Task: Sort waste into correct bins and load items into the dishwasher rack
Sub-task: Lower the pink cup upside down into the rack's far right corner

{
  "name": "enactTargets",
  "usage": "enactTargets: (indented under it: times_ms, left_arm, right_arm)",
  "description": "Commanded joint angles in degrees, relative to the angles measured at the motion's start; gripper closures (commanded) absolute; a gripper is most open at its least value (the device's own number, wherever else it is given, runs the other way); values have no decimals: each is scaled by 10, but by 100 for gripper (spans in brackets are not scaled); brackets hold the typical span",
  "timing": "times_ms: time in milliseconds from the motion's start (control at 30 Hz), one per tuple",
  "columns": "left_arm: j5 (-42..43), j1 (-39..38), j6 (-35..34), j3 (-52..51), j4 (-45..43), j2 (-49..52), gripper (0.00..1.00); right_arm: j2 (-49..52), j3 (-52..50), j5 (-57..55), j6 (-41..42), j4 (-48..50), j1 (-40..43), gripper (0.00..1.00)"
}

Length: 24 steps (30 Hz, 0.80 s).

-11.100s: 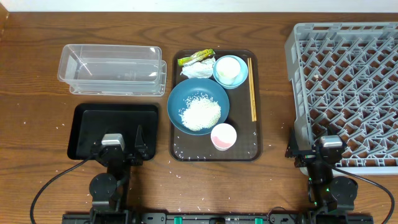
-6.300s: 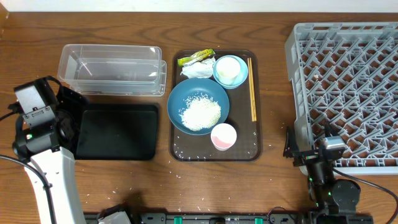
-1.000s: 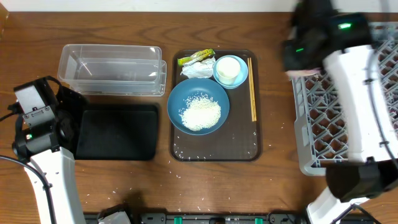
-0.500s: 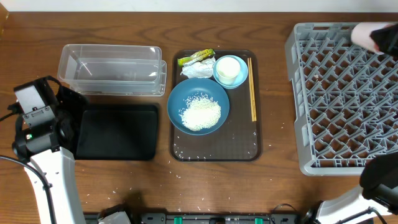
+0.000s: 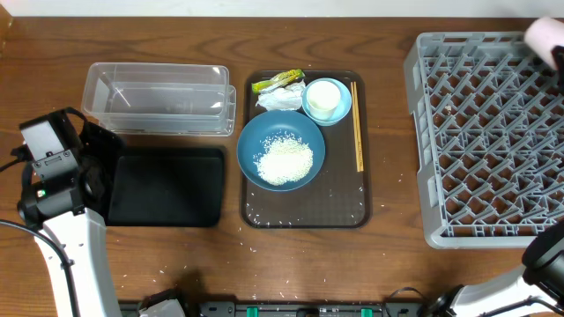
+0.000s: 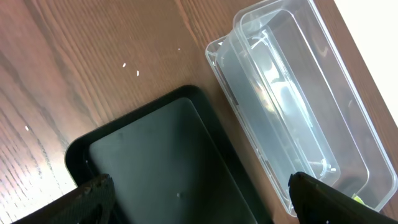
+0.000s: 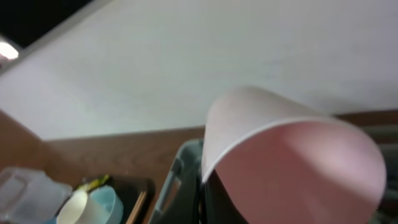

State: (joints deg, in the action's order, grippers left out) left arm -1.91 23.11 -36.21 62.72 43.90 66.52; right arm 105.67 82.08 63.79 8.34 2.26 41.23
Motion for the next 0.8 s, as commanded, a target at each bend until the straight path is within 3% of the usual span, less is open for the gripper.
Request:
enactTargets:
  times_ms: [0, 167, 433, 767]
  left_arm:
    - [-9, 2, -3, 13, 2, -3, 8]
    - [-9, 2, -3, 13, 2, -3, 8]
    - [-9, 2, -3, 13, 2, -3, 8]
    - [-9, 2, -3, 13, 2, -3, 8]
  right_arm:
    - [17, -20, 22, 85, 47, 19, 99]
    - [72, -20, 49, 138, 122, 18, 99]
    - [177, -20, 75, 334, 287, 22, 99]
    - [192, -20, 104, 354, 298, 27, 99]
